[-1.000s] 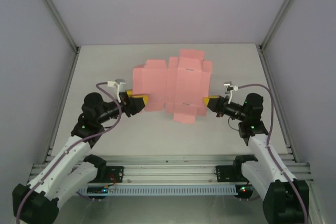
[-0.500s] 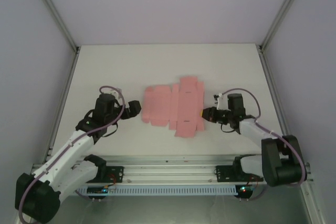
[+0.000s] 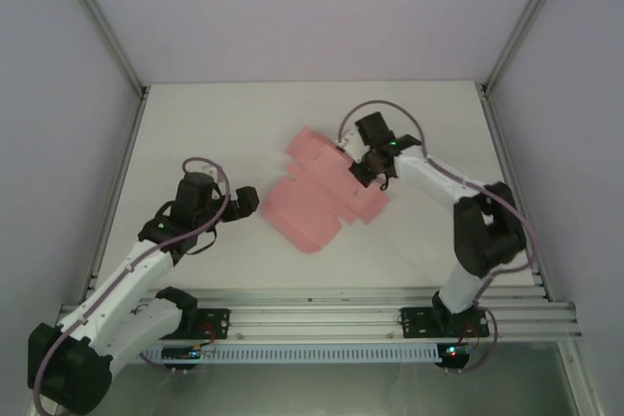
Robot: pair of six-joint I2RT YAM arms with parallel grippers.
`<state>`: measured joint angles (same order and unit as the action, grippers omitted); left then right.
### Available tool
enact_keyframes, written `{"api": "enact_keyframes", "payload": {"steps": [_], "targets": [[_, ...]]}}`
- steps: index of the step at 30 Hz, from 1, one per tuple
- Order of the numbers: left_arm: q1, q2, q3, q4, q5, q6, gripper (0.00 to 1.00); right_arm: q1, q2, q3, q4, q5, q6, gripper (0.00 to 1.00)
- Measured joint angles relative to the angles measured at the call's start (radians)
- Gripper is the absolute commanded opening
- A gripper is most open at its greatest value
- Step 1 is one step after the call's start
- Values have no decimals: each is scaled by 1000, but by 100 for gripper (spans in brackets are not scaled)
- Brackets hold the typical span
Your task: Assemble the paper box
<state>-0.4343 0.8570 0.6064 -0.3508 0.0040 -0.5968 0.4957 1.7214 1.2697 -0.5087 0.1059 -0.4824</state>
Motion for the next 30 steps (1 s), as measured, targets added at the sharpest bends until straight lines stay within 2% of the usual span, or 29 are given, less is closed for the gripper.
{"api": "enact_keyframes", "payload": {"steps": [2,5,14,21,30], "targets": [[0,-16,0,-8,-3,-4,100,45,43,11,23,101,-106,0],[0,-41,0,-23,-10,-11,100,105,65,-13,109,183,-249,0],[1,-39,18,-70,-55,-43,100,261,-11,-261,509,243,-524,0],[10,81,92,-46,-72,-42,100,330,-81,-394,700,292,-588,0],[15,305,174,39,-22,36,100,360,-216,-422,723,302,-560,0]]}}
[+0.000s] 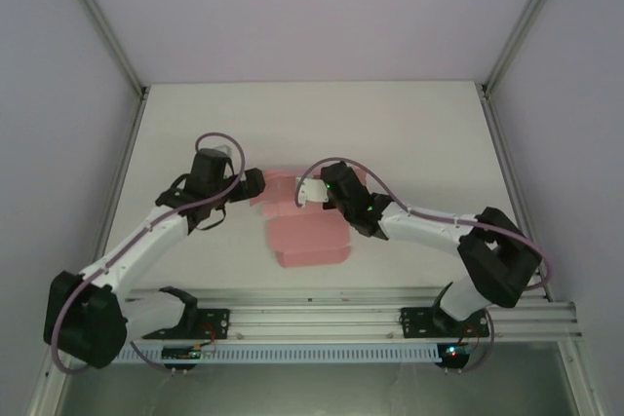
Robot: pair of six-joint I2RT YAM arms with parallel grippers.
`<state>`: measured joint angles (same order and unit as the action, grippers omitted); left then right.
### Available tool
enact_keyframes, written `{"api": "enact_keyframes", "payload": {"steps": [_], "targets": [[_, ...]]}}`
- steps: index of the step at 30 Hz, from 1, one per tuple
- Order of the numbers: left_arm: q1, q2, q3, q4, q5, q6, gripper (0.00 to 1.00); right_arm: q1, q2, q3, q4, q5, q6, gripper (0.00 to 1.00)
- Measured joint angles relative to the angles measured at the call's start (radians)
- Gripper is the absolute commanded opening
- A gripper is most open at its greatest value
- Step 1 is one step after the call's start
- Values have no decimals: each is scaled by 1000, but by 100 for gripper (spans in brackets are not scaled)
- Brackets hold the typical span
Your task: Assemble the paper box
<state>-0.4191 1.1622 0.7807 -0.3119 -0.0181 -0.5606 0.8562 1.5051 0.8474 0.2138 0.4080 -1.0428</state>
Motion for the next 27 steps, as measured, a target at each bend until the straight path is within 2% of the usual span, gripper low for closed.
{"api": "enact_keyframes", "payload": {"steps": [5,14,19,27], "targets": [[0,60,23,26,34,39,100,6,-15,-3,-8,0,19,0],[-28,71,-5,146,100,72,100,9,-20,-3,-51,0,99,0],[-59,84,-11,189,92,77,100,19,-23,-3,-66,1,143,0],[-128,123,-11,230,-3,79,100,17,-50,-3,-141,3,210,0]]}}
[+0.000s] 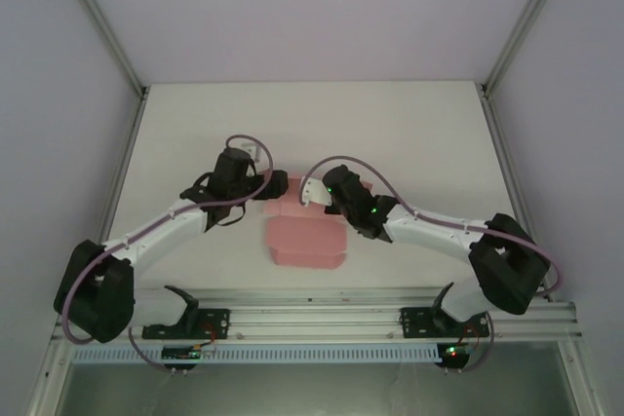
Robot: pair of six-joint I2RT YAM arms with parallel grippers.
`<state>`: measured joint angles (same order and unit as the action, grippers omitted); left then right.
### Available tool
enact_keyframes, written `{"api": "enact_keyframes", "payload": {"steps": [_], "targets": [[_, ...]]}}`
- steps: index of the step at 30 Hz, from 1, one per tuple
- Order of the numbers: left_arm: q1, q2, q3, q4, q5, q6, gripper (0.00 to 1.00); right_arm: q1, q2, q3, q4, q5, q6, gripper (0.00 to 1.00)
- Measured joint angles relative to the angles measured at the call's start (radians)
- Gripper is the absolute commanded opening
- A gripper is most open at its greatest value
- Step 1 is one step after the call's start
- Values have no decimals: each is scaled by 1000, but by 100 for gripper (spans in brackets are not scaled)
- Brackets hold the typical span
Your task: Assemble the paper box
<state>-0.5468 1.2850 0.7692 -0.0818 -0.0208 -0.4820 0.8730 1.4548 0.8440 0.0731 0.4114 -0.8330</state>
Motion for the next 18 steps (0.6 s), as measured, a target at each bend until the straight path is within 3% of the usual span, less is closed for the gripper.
{"api": "enact_keyframes", "payload": {"steps": [8,14,18], "targets": [[6,-129,-43,-42,-51,-16,100,-15,-26,-1,-6,-30,36,0],[163,-325,-160,-107,-27,-54,100,-60,-71,-21,-8,-60,64,0],[243,-354,-240,-141,-13,-82,99,-75,-74,-23,-19,-77,84,0]]}}
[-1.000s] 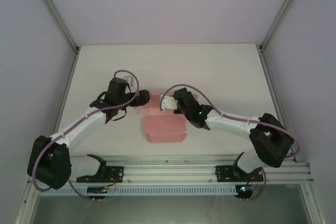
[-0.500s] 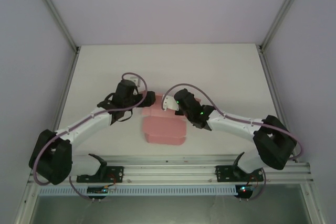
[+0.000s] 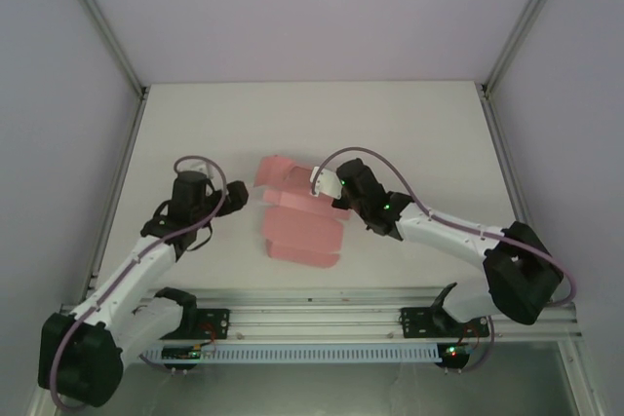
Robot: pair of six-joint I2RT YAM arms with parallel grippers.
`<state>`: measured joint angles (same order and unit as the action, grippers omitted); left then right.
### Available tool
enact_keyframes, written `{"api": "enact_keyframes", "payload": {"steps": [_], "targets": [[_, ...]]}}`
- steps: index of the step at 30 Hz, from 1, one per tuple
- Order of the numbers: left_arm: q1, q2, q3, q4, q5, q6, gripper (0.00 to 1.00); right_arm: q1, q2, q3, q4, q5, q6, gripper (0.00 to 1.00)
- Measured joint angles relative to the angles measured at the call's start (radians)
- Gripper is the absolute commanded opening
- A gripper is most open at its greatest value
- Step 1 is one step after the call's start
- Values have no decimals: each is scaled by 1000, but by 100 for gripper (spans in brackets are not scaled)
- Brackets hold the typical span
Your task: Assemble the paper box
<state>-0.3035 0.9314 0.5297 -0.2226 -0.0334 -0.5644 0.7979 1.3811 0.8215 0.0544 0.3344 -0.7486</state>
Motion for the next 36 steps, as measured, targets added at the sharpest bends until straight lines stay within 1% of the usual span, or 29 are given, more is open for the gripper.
{"api": "enact_keyframes", "payload": {"steps": [2,5,7,10,16,21,25,28,31,36], "targets": [[29,21,-32,2,23,-15,100,-5,0,0,-1,-14,9,0],[43,90,-61,40,66,-32,100,-9,0,0,-2,-36,28,0],[44,143,-68,90,106,-33,100,-10,0,0,-2,-45,40,0],[44,205,-86,203,196,-32,100,-12,0,0,-3,-59,53,0],[42,227,-121,375,336,-25,100,-15,0,0,-3,-63,73,0],[8,238,-123,441,375,0,100,-18,0,0,-2,-79,92,0],[-29,278,-121,459,373,21,99,-18,0,0,-2,-94,103,0],[-68,317,-105,457,347,35,99,-18,0,0,0,-97,106,0],[-114,358,-71,454,288,50,100,-18,0,0,1,-97,106,0],[-211,430,-9,418,129,64,100,-18,0,-1,-4,-97,106,0]]}}
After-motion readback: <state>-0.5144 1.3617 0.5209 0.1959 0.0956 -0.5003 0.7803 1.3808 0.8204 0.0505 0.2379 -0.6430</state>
